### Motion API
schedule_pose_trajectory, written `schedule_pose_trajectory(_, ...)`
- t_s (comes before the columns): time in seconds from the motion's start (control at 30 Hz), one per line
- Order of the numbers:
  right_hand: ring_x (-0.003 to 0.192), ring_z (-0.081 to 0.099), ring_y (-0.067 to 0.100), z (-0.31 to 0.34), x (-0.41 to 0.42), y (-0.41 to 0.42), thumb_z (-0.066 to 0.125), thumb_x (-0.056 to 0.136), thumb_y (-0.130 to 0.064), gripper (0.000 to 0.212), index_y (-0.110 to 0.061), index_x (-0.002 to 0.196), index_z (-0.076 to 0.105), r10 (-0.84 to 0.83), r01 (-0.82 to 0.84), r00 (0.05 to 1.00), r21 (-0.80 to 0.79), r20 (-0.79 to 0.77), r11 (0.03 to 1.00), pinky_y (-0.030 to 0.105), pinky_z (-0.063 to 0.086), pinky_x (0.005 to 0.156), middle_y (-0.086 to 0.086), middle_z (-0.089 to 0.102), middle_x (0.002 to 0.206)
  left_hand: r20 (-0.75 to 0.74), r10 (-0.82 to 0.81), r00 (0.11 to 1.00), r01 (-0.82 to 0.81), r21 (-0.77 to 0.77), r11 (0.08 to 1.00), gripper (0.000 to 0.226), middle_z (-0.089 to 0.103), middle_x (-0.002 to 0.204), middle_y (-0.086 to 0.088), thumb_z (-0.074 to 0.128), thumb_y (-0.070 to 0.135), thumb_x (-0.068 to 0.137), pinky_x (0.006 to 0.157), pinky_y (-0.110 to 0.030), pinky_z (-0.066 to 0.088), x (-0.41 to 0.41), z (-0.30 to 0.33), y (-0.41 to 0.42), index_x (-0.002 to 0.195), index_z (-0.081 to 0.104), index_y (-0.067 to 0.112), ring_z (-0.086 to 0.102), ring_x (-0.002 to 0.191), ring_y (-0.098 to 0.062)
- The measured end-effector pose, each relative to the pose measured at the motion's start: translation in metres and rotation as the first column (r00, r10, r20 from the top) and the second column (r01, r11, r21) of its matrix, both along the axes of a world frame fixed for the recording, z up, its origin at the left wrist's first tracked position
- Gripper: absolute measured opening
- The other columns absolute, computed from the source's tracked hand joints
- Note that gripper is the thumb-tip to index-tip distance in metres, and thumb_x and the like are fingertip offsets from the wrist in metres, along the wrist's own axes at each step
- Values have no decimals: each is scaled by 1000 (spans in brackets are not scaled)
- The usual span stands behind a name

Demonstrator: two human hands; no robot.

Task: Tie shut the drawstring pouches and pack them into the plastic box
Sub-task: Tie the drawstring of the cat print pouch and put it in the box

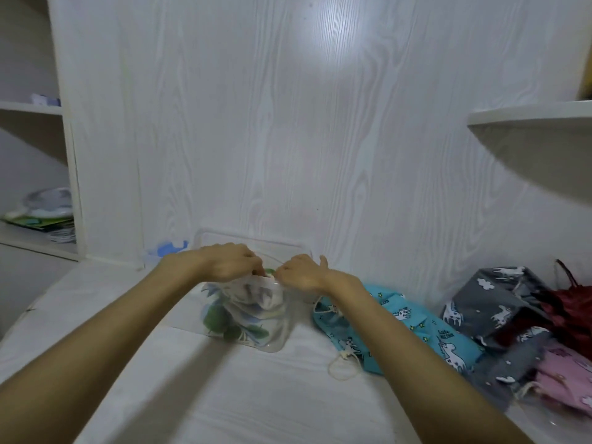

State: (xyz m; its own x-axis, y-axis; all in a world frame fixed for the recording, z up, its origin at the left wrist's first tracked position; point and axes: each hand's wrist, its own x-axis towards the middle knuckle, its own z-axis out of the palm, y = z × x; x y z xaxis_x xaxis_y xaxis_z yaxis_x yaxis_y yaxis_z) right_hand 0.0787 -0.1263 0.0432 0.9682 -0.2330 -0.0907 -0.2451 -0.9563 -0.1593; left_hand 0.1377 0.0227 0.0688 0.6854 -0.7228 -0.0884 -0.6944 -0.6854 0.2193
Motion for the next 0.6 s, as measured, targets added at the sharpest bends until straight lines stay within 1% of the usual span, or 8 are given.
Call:
schedule_pose_trajectory(0.1, 113, 36, 26, 3, 11, -5, 26, 94, -33, 34, -25, 62, 18, 14, -16, 998, -22, -68, 1000, 55, 6, 114, 7, 43, 84, -114, 109, 987, -102, 69, 992, 48, 50, 136, -12, 22, 36, 101, 94, -32, 33, 3, -7, -13, 131, 50, 10, 46, 103, -22)
schedule_pose_trajectory(0.17, 108, 41, 24, 6, 8, -7, 30, 95, -37, 34, -23, 66, 40, 36, -36, 998, 3, -58, 999, 50, 14, 114, 8, 50, 96, -116, 121, 986, -112, 83, 990, 48, 53, 132, -13, 26, 36, 101, 92, -30, 34, 5, -8, -14, 127, 54, 7, 48, 99, -22)
schedule_pose_trajectory(0.23, 118, 48, 23, 12, -6, -16, 39, 96, -36, 29, -27, 96, 66, 70, -78, 994, 91, 87, 993, 44, 26, 112, 3, 59, 121, 1, 103, 995, -103, 85, 991, 41, 59, 126, -8, 36, 37, 98, 86, -30, 37, 7, -2, -14, 119, 61, 13, 51, 97, -21)
schedule_pose_trajectory(0.3, 123, 50, 21, 17, -26, -31, 45, 95, -26, 27, -25, 110, 68, 72, -127, 954, 175, 290, 976, 41, 36, 107, 1, 58, 131, 201, 104, 974, -110, 20, 994, 31, 64, 119, 1, 46, 37, 93, 79, -29, 39, 5, 4, -11, 113, 66, 25, 56, 97, -20)
schedule_pose_trajectory(0.37, 121, 52, 16, 20, -53, -51, 48, 94, -19, 25, -22, 107, 70, 44, -138, 917, 213, 397, 967, 33, 38, 105, -1, 62, 127, 367, 133, 921, -78, -162, 984, 26, 66, 115, 6, 48, 33, 92, 74, -29, 40, -5, 8, -10, 109, 67, 32, 61, 99, -21)
schedule_pose_trajectory(0.43, 117, 53, 11, 21, -86, -71, 50, 95, -18, 23, -22, 106, 70, -6, -96, 912, 230, 410, 969, 26, 37, 102, -2, 64, 123, 403, 237, 884, -26, -464, 885, 24, 69, 107, 9, 49, 29, 92, 73, -30, 41, -27, 10, -13, 106, 68, 33, 63, 98, -20)
schedule_pose_trajectory(0.53, 107, 57, 7, 4, -132, -97, 52, 95, -18, 21, -23, 106, 69, -99, -23, 935, 338, 340, 941, 16, 40, 88, -3, 67, 117, 240, 306, 921, -9, -773, 634, 22, 71, 90, 15, 49, 28, 88, 73, -29, 48, -59, -4, -26, 96, 68, 35, 66, 85, -14)
schedule_pose_trajectory(0.6, 107, 58, 8, -18, -153, -109, 53, 95, -17, 21, -24, 108, 69, -152, 39, 949, 377, 276, 925, 14, 42, 83, -5, 66, 116, 126, 189, 974, -16, -792, 610, 18, 69, 79, 15, 52, 26, 86, 72, -28, 50, -75, -24, -47, 89, 69, 33, 65, 75, -9)
